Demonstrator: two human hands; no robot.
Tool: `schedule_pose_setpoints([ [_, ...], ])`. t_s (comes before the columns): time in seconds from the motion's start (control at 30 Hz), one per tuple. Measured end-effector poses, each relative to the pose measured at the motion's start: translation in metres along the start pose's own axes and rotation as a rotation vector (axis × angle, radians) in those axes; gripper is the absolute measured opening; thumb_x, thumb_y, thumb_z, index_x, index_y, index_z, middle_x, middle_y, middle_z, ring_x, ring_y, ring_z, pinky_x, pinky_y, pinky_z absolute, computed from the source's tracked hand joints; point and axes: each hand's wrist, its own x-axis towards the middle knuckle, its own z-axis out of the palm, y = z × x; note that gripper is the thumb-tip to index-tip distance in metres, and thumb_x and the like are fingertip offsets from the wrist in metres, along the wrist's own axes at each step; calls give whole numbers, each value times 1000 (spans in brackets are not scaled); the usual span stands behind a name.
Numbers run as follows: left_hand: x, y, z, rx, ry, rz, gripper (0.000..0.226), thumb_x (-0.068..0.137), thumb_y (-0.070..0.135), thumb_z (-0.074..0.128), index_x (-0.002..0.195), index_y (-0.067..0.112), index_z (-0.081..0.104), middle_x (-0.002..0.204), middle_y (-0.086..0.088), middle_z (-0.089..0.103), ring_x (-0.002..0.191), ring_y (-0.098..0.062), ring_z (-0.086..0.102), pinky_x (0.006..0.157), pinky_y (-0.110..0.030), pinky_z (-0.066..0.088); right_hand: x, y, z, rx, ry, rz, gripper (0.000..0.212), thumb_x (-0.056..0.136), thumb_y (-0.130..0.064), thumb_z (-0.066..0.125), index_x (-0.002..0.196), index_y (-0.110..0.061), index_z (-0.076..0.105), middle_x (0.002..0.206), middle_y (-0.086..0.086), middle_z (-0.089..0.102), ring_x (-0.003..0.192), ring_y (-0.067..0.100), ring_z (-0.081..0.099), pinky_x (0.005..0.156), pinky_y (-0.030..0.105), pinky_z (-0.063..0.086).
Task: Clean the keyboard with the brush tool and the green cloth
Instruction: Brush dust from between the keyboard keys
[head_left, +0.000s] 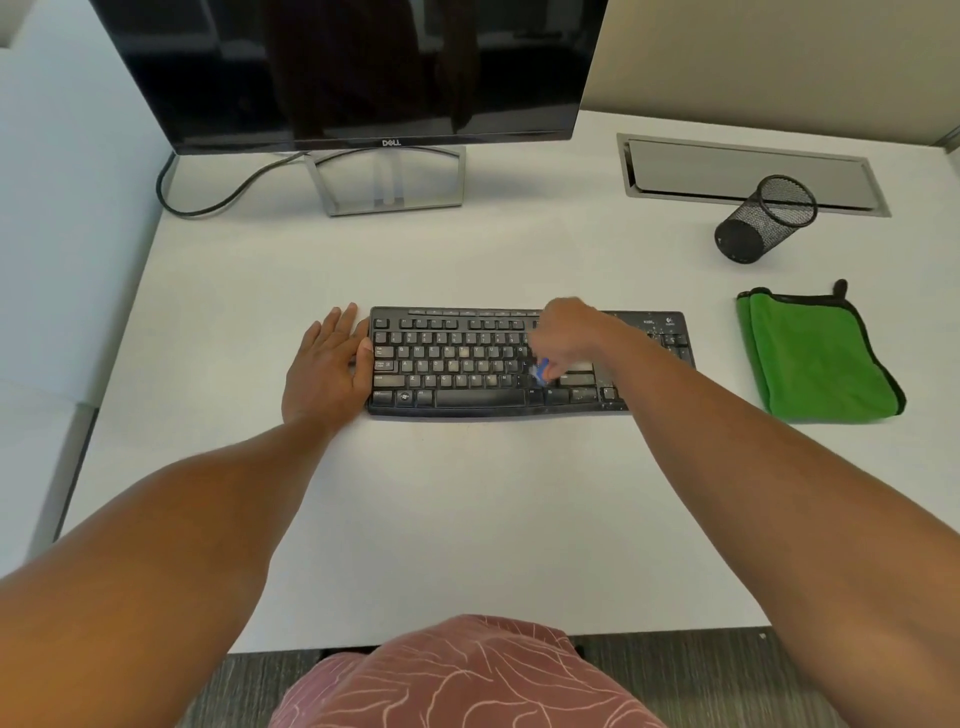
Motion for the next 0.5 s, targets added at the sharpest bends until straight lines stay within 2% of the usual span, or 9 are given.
schedule_pose_setpoints([
  [0.07, 0, 1, 0, 3, -1, 3, 58, 103, 40, 19, 154, 24, 42, 163, 1, 31, 154, -16, 19, 126, -31, 8, 3, 4, 8, 153, -64, 33, 10, 91, -11, 61, 96, -3, 65, 84, 9, 68, 79, 24, 69, 72, 30, 58],
  [0.13, 0, 1, 0, 3, -1, -1, 57, 103, 40, 19, 154, 24, 42, 163, 2, 31, 154, -15, 19, 126, -31, 8, 3, 4, 9, 263, -47, 45, 12, 88, -5, 58, 98, 0, 64, 83, 11, 67, 79, 27, 71, 72, 35, 61],
  [0.2, 1, 0, 0, 2, 1, 0, 57, 103, 40, 20, 154, 25, 42, 163, 2, 31, 154, -14, 18, 126, -31, 8, 4, -1, 6, 269, -45, -25, 12, 88, -3, 59, 97, 0, 66, 90, 14, 70, 76, 21, 70, 69, 29, 60],
  [0.27, 1, -1, 1, 0, 1, 0, 57, 104, 40, 20, 153, 25, 42, 163, 3, 31, 154, -14, 18, 126, -31, 8, 2, -7, 5, 254, -38, -158, 12, 91, -6, 59, 99, -3, 68, 97, 9, 72, 80, 12, 69, 66, 20, 55],
  [0.33, 1, -2, 1, 0, 0, -1, 56, 104, 40, 20, 153, 25, 42, 163, 3, 31, 154, -14, 18, 126, -31, 9, -1, -15, 7, 282, -44, -253, 14, 95, -10, 56, 100, -6, 69, 94, 2, 71, 79, 4, 69, 58, 11, 49],
  [0.4, 1, -2, 2, 1, 2, -1, 56, 104, 40, 20, 153, 25, 42, 163, 3, 31, 154, -14, 18, 126, -32, 9, -2, -27, 14, 305, -55, -320, 16, 97, -12, 54, 104, -7, 68, 93, -2, 69, 81, 1, 68, 58, 10, 48],
  [0.5, 2, -3, 2, 2, 0, -3, 57, 104, 41, 19, 154, 24, 42, 163, 2, 31, 154, -14, 18, 126, -32, 10, 1, -51, 28, 303, -56, -408, 17, 98, -13, 54, 105, -7, 68, 95, -2, 70, 84, 2, 68, 69, 16, 53],
])
